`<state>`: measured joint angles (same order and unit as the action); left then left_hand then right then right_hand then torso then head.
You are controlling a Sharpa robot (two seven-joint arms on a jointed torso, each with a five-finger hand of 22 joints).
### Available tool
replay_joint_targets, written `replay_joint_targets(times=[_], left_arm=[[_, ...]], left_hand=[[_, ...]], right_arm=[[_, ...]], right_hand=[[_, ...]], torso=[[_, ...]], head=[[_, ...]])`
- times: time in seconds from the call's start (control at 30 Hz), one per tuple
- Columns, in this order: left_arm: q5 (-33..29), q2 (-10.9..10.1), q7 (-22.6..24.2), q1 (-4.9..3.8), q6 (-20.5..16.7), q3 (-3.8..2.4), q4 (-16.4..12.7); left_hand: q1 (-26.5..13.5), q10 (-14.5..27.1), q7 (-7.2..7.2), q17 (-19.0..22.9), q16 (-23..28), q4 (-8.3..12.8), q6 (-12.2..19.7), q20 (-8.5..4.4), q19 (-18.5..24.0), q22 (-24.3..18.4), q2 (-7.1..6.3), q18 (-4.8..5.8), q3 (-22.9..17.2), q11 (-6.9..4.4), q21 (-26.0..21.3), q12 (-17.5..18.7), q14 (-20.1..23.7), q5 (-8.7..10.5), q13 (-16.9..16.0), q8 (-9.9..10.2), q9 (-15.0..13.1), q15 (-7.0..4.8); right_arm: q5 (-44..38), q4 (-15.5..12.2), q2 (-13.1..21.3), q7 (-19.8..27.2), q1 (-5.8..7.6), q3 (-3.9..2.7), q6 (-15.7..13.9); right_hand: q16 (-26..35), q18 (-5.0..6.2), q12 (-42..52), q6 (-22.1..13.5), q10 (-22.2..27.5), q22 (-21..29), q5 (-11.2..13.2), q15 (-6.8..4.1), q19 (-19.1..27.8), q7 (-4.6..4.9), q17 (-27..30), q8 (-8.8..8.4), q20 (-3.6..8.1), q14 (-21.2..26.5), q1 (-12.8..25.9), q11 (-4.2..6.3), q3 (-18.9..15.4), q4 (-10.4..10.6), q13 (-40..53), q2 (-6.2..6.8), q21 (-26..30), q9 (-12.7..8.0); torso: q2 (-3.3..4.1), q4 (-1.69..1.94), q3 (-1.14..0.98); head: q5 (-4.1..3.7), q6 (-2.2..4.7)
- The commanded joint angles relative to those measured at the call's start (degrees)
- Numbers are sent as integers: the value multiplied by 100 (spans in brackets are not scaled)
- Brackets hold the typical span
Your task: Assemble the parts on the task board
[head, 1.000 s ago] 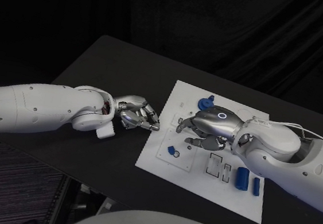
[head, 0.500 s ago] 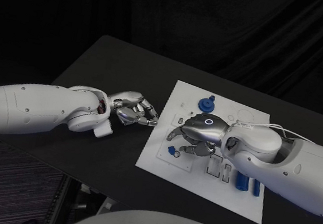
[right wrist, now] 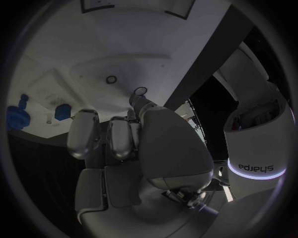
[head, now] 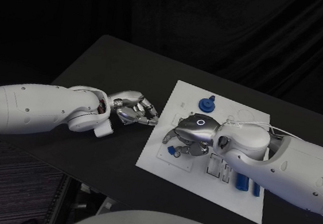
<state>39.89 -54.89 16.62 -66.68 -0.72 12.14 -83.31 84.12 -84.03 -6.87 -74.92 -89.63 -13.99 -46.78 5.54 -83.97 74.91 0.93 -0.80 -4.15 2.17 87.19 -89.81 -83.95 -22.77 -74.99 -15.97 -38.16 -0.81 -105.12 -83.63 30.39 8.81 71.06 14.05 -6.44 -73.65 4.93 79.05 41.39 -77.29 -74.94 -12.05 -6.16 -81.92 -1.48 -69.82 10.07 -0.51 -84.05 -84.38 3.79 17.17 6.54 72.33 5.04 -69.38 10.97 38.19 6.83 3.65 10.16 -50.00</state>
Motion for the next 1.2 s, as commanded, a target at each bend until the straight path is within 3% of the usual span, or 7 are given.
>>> replay_joint_targets(times=[0.03, 0.4, 0.6, 0.73, 0.8, 0.93, 1.2], left_arm=[[-69, 17, 83, 9, 5, -4, -7], [-69, 45, 70, 13, 28, -4, 17], [-69, 60, 59, 17, 39, -4, 45], [-69, 61, 49, 21, 44, -4, 55], [-69, 63, 43, 24, 47, -4, 59], [-69, 67, 16, 28, 57, -4, 64], [-69, 80, -30, 34, 77, -4, 77]], left_hand=[[54, -597, 14, -1508, -37, 1, -41, 33, -378, 1402, 10, -2, -19, 18, 20, -19, -605, -14, -1501, -18, -7, 27], [52, -597, 15, -1508, -37, -4, -46, 33, -372, 1399, 14, -4, -27, 17, 13, -19, -605, -23, -1501, -21, -7, 26], [74, -597, 23, -1508, -37, 6, -55, 31, -368, 1398, 19, -5, -54, 11, 9, -19, -605, -45, -1501, -26, -6, 23], [83, -597, 24, -1508, -37, 11, -57, 30, -367, 1397, 20, -6, -63, 9, 8, -19, -605, -52, -1501, -27, -6, 22], [83, -597, 24, -1508, -37, 11, -57, 30, -367, 1397, 20, -6, -63, 9, 8, -19, -605, -52, -1501, -27, -6, 22], [104, -597, 26, -1508, -37, 22, -61, 27, -396, 1411, 23, 4, -88, 6, 41, -19, -605, -72, -1501, -31, -6, 17], [115, -597, 26, -1508, -37, 30, -59, 23, -442, 1432, 22, 21, -107, 3, 94, -19, -605, -89, -1501, -32, -6, 13]], right_arm=[[-127, 52, -32, 65, -42, 13, 139], [-129, 68, -54, 161, -50, 13, 56], [-130, 71, -45, 167, -51, 13, 22], [-130, 67, -34, 188, -51, 13, -84], [-130, 61, -27, 224, -51, 13, -180], [-130, 51, -16, 342, -51, 13, -397], [-131, 33, -18, 514, -50, 12, -517]], right_hand=[[-20, -86, -12, 88, 3, -973, -21, -45, -16, 21, -4, 5, 43, 4, -59, 28, 15, -16, -16, -12, -26, -4], [-15, -92, -3, 1062, 4, -976, 79, -25, -12, 186, -12, 242, 34, 13, -62, -17, -17, 30, 8, -71, -47, 172], [7, -90, -24, 1000, 25, -974, 60, -18, -6, 192, 11, 172, 28, 24, -97, -24, -35, 0, -16, -33, -39, 175], [-325, -99, -48, 552, 67, -986, 13, -3, 1, 136, -402, -167, 3, -77, -123, -28, -41, 1, -20, 35, -73, 86], [-1078, -129, 129, 412, 59, -1014, -26, 78, 38, 82, -1318, -313, -78, -295, -155, -113, -50, -17, 254, 97, -174, 56], [-1493, -98, 341, 468, 93, -982, -90, 277, 235, 55, -1842, -401, -223, -466, -243, -268, -4, -60, 546, 80, -150, 81], [-1584, -77, 260, 502, 767, -946, -91, 473, 490, -46, -1956, -482, -410, -529, -320, -518, 27, -136, 406, 87, -176, 105]], torso=[[3, 4, 4], [-1, -5, -6], [-6, -13, -10], [-8, -16, -11], [-8, -17, -13], [-8, -17, -17], [-6, -13, -18]], head=[[3, 0], [20, 0], [33, 0], [42, 0], [45, 0], [60, 0], [73, 0]])
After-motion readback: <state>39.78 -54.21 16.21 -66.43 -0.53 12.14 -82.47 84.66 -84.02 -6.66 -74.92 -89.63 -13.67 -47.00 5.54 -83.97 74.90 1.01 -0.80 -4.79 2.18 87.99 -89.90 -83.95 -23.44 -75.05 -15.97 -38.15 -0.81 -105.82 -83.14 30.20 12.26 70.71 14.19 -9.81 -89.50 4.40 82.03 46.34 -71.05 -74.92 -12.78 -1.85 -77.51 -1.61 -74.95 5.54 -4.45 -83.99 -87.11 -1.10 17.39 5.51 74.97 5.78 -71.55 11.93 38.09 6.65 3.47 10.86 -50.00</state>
